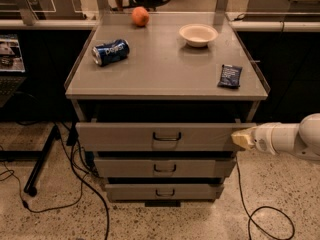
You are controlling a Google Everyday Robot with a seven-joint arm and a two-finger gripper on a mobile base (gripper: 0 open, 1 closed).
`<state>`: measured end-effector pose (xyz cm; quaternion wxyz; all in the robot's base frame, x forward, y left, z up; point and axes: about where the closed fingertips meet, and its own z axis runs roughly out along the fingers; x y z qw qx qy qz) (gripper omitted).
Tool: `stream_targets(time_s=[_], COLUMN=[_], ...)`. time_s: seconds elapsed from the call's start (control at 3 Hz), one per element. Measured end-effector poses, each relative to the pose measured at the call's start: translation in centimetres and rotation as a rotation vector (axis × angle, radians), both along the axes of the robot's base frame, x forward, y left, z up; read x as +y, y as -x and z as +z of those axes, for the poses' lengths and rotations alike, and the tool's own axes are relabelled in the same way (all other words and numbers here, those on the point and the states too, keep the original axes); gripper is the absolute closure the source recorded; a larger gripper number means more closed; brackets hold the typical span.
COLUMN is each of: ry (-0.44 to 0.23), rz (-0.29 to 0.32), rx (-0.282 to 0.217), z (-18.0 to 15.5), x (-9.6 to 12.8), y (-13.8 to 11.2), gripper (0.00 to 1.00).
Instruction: Close top drawer
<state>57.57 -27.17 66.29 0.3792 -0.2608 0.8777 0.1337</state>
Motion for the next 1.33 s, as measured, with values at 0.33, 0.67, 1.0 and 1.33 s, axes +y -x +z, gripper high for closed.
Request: stream_targets(time_s=[0.33,0.67,1.0,1.33], ry=[-0.003,-0.023,-0.044,-0.046], rz=[-0.013,-0.035,-0.054,-0.055], rx=[-0.023,-0.032,-0.035,-0.033], z=[0.5,0.5,0.3,0.2], x=[0.2,0.0,0.1,0.0], y=[-0.7,-1.3,-2.6,-2.5], gripper=[1.0,1.0,1.0,1.0])
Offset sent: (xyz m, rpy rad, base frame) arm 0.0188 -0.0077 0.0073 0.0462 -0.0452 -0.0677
